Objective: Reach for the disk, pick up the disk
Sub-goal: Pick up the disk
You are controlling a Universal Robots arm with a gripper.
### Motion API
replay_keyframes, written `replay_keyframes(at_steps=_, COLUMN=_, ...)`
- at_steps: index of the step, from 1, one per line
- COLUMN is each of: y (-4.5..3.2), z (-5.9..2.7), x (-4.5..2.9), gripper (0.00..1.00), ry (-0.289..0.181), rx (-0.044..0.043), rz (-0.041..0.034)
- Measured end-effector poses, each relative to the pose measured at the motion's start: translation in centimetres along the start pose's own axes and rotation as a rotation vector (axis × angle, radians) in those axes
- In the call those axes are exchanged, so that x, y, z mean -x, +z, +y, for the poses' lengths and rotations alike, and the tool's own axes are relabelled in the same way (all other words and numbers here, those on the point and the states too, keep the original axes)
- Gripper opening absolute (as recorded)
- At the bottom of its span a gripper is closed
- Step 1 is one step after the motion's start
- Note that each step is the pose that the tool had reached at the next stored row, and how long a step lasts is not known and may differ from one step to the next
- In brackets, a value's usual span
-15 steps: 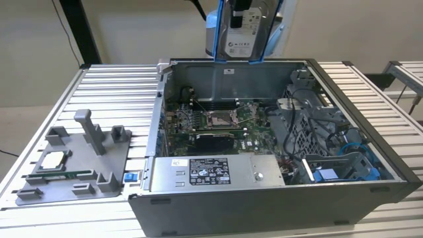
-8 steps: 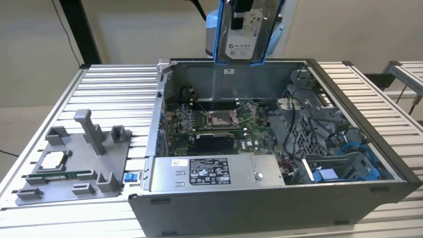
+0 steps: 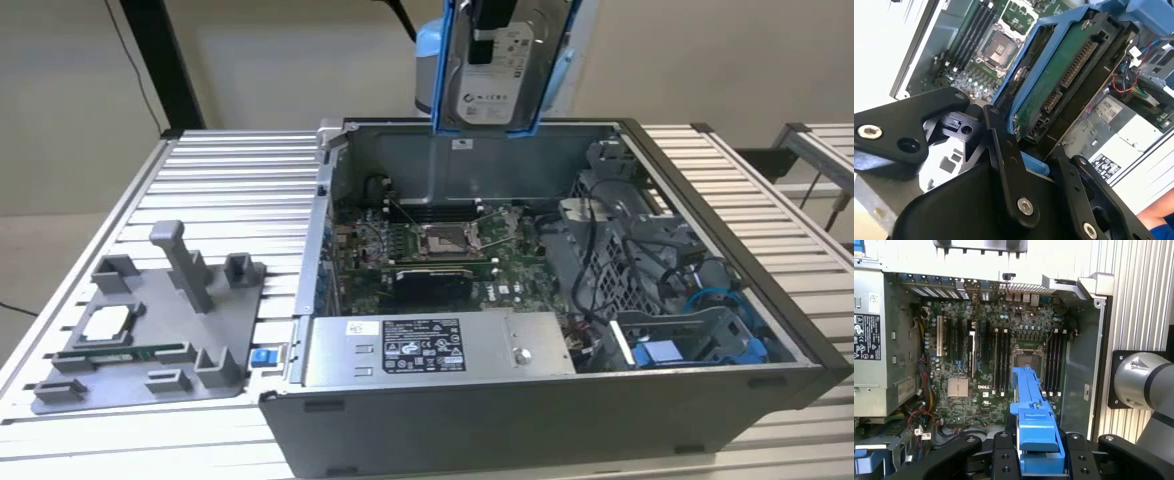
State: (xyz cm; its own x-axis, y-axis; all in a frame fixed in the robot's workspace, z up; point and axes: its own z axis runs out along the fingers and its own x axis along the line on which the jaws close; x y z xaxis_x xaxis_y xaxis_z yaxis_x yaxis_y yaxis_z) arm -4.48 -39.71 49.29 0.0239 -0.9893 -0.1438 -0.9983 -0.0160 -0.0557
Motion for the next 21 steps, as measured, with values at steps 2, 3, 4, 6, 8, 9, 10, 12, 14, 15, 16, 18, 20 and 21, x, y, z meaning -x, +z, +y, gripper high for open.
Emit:
replay_keyframes(at_steps=2, y=-0.04, z=0.0, x=-0.26, gripper=0.0, ry=0.0, rx=0.0, rz=0.0)
replay_keyframes(at_steps=3, y=-0.05, z=0.0, x=-0.38, gripper=0.0, ry=0.0, rx=0.0, rz=0.0)
replay_keyframes(at_steps=4, y=-0.07, z=0.01, x=-0.5, gripper=0.0, ry=0.0, rx=0.0, rz=0.0)
replay_keyframes(at_steps=6, y=-0.11, z=0.01, x=-0.74, gripper=0.0, ry=0.0, rx=0.0, rz=0.0)
replay_keyframes(at_steps=8, y=-0.13, z=0.01, x=-0.99, gripper=0.0, ry=0.0, rx=0.0, rz=-0.0001)
replay_keyframes(at_steps=9, y=-0.15, z=0.02, x=-1.11, gripper=0.0, ry=0.0, rx=0.0, rz=0.0)
replay_keyframes(at_steps=10, y=-0.17, z=0.02, x=-1.24, gripper=0.0, ry=0.0, rx=0.0, rz=0.0)
replay_keyframes(at_steps=12, y=-0.2, z=0.02, x=-1.48, gripper=0.0, ry=0.0, rx=0.0, rz=0.0)
replay_keyframes(at_steps=14, y=-0.23, z=0.03, x=-1.72, gripper=0.0, ry=0.0, rx=0.0, rz=0.0)
replay_keyframes(at_steps=15, y=-0.25, z=0.03, x=-1.86, gripper=0.0, ry=0.0, rx=0.0, rz=-0.0001)
replay_keyframes(at_steps=16, y=-0.27, z=0.03, x=-1.99, gripper=0.0, ry=0.0, rx=0.0, rz=0.0)
replay_keyframes(at_steps=18, y=-0.3, z=0.03, x=-2.3, gripper=0.0, ry=0.0, rx=0.0, rz=0.0)
replay_keyframes(at_steps=20, y=-0.34, z=0.03, x=-2.63, gripper=0.0, ry=0.0, rx=0.0, rz=0.0)
replay_keyframes(at_steps=21, y=-0.35, z=0.02, x=-2.78, gripper=0.0, ry=0.0, rx=0.0, rz=-0.0001)
